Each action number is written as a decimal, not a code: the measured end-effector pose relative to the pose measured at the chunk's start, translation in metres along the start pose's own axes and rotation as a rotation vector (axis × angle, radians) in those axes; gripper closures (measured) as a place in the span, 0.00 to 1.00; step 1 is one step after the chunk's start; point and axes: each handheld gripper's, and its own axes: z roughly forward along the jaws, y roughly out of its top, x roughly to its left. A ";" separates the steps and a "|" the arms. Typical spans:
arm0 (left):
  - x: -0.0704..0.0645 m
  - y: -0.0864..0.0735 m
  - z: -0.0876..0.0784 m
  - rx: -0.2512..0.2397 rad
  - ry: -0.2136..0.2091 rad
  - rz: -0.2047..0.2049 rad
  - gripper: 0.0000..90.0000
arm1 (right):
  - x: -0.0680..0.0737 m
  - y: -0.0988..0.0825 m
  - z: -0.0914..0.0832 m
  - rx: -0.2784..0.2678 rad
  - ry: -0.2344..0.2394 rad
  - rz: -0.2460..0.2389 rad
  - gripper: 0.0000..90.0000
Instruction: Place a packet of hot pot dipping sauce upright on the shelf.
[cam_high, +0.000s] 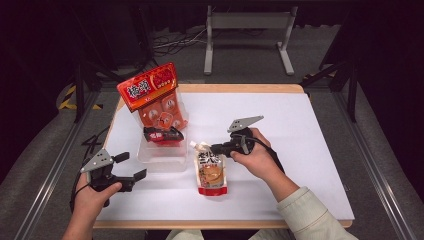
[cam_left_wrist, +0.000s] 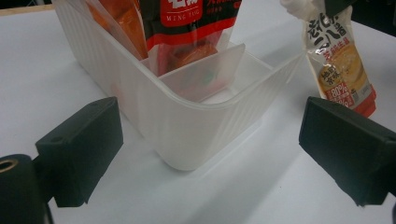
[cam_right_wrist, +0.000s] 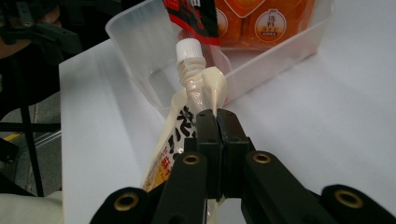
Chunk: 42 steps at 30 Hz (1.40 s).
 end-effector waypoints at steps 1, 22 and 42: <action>0.000 0.000 0.000 0.000 0.000 0.000 0.08 | 0.002 0.001 -0.001 -0.005 0.005 -0.007 1.00; -0.001 0.001 0.000 0.002 -0.005 0.007 0.08 | 0.014 0.015 -0.019 -0.129 0.054 -0.062 1.00; -0.001 0.001 -0.001 -0.001 -0.007 0.012 0.08 | 0.019 0.033 -0.034 -0.255 0.077 -0.103 1.00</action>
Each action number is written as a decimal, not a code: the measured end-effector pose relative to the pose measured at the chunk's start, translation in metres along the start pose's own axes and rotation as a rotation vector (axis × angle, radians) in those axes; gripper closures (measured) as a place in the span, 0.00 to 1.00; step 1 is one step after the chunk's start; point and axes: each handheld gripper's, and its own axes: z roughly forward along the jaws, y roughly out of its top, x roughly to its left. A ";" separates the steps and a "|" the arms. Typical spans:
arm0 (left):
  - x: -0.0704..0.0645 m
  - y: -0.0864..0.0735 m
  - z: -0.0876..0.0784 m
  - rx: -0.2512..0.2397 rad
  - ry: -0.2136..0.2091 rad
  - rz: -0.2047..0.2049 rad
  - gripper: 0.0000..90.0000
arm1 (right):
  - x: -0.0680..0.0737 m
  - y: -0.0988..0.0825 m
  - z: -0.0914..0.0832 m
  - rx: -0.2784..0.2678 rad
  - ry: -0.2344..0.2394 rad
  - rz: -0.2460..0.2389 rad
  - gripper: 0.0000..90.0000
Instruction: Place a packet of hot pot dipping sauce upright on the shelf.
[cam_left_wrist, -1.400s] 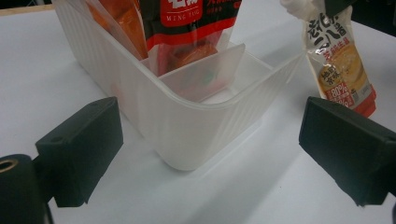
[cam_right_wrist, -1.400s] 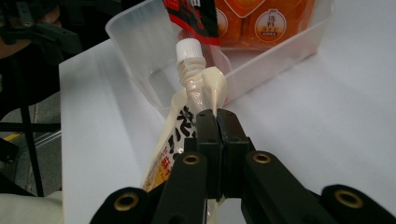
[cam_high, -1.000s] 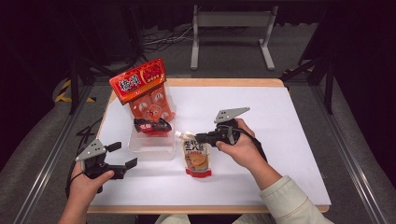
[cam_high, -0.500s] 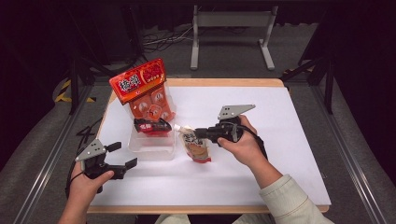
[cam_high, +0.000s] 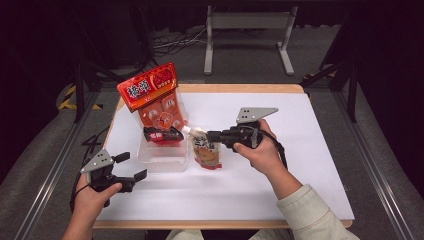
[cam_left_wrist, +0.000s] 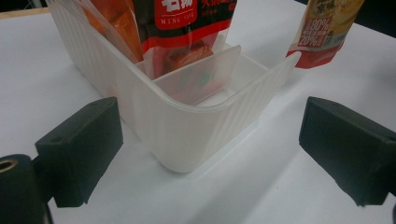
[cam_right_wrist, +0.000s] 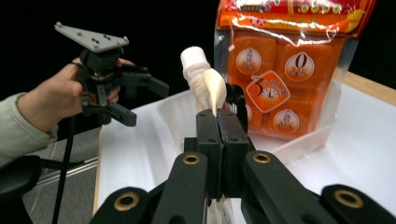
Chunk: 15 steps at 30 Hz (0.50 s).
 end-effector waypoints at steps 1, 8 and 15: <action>0.000 0.000 0.000 0.000 0.000 0.000 0.08 | 0.000 0.001 0.000 -0.012 0.006 -0.001 1.00; 0.000 0.000 0.000 0.000 0.000 0.000 0.08 | -0.001 0.006 -0.002 -0.064 0.038 -0.012 1.00; 0.000 0.000 0.000 0.000 0.000 0.002 0.08 | -0.001 0.012 -0.001 -0.071 0.042 -0.024 1.00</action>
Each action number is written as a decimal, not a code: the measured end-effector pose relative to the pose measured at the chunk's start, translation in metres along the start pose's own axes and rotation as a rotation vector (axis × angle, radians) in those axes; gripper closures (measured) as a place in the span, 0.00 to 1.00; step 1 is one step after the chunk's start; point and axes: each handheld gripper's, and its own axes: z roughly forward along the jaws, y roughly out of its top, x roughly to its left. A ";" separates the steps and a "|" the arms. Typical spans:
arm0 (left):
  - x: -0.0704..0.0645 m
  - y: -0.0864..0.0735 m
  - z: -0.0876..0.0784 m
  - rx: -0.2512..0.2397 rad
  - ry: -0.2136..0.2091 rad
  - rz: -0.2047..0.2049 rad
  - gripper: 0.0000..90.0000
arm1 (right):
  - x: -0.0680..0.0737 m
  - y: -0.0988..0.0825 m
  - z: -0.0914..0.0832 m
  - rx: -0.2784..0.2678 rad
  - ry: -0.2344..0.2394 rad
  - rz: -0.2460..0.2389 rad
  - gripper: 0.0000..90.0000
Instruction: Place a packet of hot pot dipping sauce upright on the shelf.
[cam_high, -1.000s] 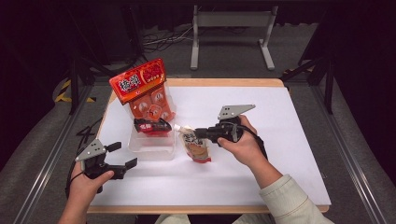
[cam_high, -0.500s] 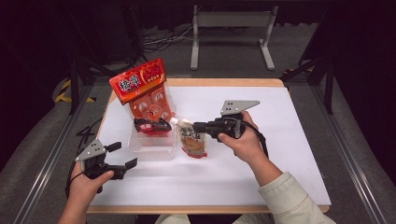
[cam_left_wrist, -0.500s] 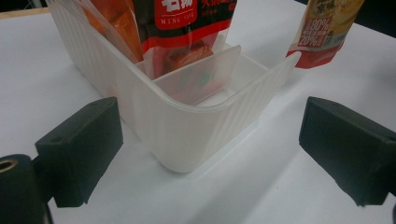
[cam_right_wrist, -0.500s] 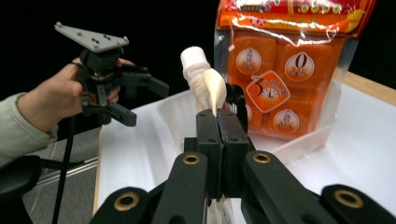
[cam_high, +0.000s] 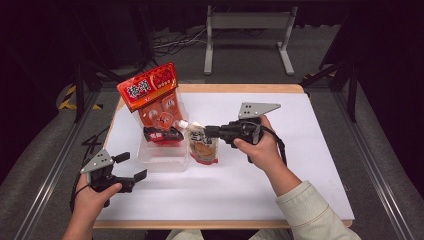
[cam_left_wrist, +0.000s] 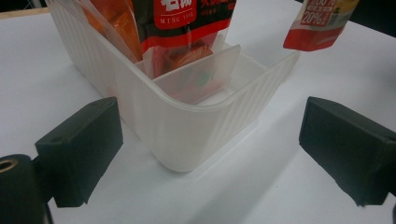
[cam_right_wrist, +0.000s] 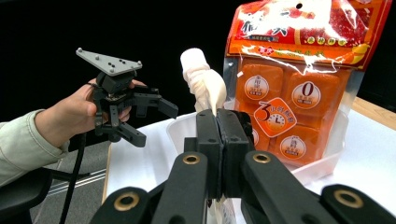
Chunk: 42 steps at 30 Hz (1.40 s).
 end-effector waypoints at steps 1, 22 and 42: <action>0.000 0.000 0.000 -0.001 0.000 0.000 0.08 | 0.000 0.001 0.000 -0.001 0.000 0.000 1.00; -0.002 -0.005 -0.009 0.001 0.011 -0.004 0.07 | 0.006 0.023 0.029 0.011 0.054 -0.047 1.00; 0.000 -0.004 -0.006 0.004 0.016 -0.011 0.08 | 0.014 0.037 0.059 0.024 0.079 -0.090 0.99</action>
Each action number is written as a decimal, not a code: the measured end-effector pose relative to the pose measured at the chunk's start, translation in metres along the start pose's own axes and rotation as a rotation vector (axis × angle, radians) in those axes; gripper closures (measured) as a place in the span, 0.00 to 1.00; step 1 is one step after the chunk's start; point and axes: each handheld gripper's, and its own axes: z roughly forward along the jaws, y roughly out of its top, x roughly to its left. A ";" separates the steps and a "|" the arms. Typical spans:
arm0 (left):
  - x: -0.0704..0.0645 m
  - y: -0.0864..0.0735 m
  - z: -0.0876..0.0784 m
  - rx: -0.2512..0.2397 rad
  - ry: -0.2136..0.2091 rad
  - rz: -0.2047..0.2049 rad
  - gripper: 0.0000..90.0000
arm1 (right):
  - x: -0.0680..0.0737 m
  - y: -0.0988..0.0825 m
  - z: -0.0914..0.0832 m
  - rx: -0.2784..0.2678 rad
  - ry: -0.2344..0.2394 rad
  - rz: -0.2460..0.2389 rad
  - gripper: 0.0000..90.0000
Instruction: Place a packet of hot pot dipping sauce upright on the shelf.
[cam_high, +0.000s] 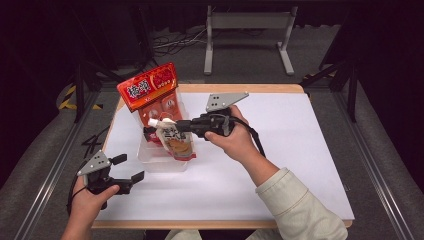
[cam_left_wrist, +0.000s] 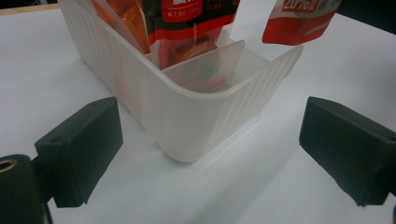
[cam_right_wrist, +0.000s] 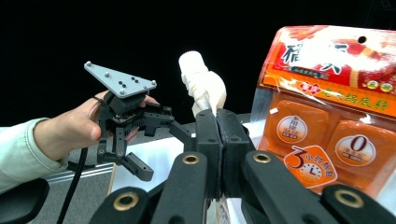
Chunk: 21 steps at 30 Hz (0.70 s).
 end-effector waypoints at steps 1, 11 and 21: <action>0.000 0.000 0.000 0.001 -0.001 0.002 0.08 | 0.001 0.001 0.002 0.002 0.002 -0.006 0.99; -0.001 0.000 0.002 0.001 -0.013 0.001 0.08 | 0.002 0.003 0.019 -0.011 0.016 -0.033 0.99; -0.002 0.000 0.003 0.001 -0.015 0.002 0.08 | 0.000 0.007 0.030 -0.036 0.006 -0.065 0.99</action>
